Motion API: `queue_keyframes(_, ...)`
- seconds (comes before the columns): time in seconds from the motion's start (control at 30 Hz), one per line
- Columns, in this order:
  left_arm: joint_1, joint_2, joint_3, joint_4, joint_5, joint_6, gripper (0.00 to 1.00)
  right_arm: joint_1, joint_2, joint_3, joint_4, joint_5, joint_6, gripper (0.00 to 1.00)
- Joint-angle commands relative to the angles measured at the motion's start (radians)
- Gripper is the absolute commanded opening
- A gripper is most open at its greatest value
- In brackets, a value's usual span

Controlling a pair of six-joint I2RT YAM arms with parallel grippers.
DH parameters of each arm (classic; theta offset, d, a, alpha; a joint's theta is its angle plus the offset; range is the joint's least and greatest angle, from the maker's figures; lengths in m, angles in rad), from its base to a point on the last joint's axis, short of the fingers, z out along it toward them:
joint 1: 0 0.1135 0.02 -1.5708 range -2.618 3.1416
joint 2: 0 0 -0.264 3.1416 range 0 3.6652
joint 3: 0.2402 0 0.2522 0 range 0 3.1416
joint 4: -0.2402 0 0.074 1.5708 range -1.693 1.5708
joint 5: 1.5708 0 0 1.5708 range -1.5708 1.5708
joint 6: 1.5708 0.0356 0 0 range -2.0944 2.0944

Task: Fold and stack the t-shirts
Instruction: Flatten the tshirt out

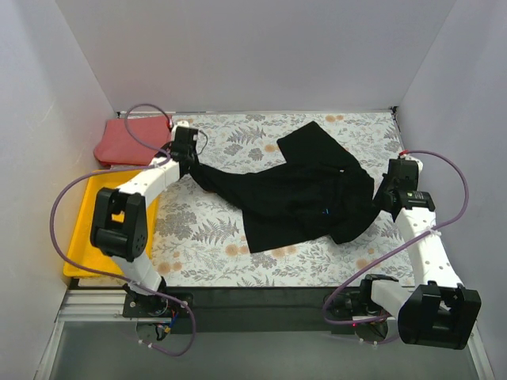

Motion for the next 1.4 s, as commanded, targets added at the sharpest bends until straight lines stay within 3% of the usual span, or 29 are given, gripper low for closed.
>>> queue_keyframes(0.0,0.023,0.1,0.264,-0.017,-0.097,0.05,0.0,-0.005,-0.025,0.086,-0.045,0.199,0.019,0.01)
queue_keyframes(0.13,0.037,0.283,0.539,-0.042,-0.148,0.084,0.0,-0.005,0.009,0.18,-0.082,0.33,0.038,0.01)
queue_keyframes(0.3,0.04,0.537,0.845,-0.098,-0.227,0.133,0.04,-0.004,0.006,0.133,-0.088,0.293,0.039,0.01)
queue_keyframes(0.4,0.04,0.579,0.915,-0.12,-0.214,0.119,0.26,-0.004,-0.05,0.065,-0.083,0.286,0.047,0.01)
queue_keyframes(0.43,0.039,0.567,0.908,-0.119,-0.189,0.093,0.53,-0.004,-0.06,0.05,-0.079,0.275,0.044,0.01)
queue_keyframes(0.5,0.034,0.499,0.839,-0.099,-0.108,0.07,0.71,-0.002,-0.075,0.024,-0.074,0.211,0.039,0.04)
queue_keyframes(0.57,0.017,0.434,0.732,-0.093,-0.027,0.042,0.82,-0.002,-0.078,0.004,-0.073,0.166,0.035,0.05)
queue_keyframes(0.63,-0.024,0.312,0.637,-0.093,-0.008,0.028,0.83,-0.002,-0.095,-0.005,-0.071,0.149,0.036,0.05)
queue_keyframes(0.73,-0.12,0.109,0.352,-0.109,-0.001,-0.014,0.83,0.002,-0.127,-0.03,-0.064,0.097,0.035,0.06)
queue_keyframes(0.97,-0.335,-0.14,0.029,-0.241,0.042,-0.179,0.74,0.013,-0.159,-0.067,-0.027,0.007,0.033,0.06)
queue_keyframes(1.07,-0.398,-0.142,-0.043,-0.278,0.02,-0.228,0.74,0.018,-0.172,-0.079,-0.016,-0.013,0.035,0.06)
queue_keyframes(1.37,-0.409,-0.054,-0.103,-0.272,-0.059,-0.292,0.72,0.044,-0.215,-0.114,-0.001,-0.035,0.018,0.06)
